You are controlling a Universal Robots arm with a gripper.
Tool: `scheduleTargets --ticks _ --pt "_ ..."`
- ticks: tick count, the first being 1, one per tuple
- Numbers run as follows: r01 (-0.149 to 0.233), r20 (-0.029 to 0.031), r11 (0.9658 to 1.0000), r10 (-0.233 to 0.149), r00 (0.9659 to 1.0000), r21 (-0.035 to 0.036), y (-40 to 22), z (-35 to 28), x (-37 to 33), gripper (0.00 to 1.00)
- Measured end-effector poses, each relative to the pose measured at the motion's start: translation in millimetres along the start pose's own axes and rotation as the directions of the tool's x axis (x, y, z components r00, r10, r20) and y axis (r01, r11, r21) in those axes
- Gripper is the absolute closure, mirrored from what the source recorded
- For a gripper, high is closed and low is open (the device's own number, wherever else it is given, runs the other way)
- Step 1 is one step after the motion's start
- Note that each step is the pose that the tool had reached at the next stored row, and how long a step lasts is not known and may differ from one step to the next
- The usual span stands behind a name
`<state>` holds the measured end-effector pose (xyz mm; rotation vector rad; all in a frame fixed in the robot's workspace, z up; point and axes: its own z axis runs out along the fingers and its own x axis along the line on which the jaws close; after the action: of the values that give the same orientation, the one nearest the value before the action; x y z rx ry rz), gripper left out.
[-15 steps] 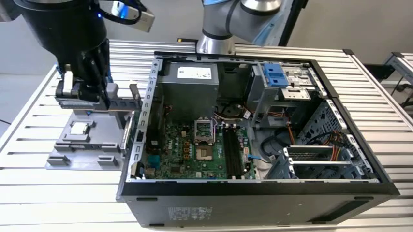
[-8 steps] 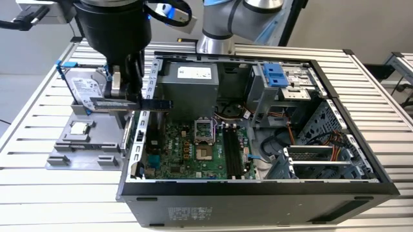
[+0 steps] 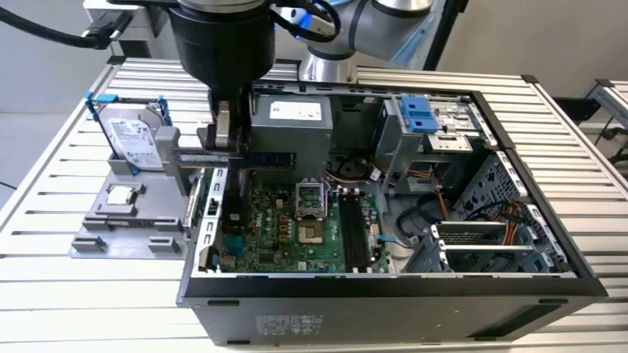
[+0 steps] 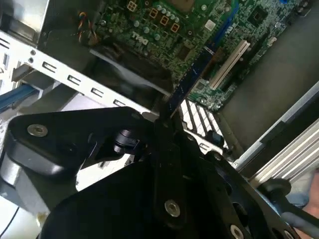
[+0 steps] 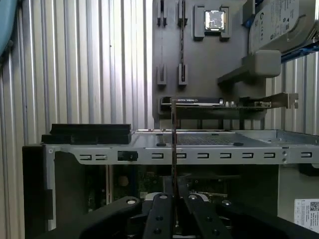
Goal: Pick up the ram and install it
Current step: 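Pick up the ram and move it above insertion slot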
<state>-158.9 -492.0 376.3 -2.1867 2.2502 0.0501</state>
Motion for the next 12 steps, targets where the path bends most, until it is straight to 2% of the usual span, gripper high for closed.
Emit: scheduleTargets --ticks 12 --pt "0.0 0.0001 1.0 0.0 1.0 0.0001 -52.9 -1.0 -1.5 1.0"
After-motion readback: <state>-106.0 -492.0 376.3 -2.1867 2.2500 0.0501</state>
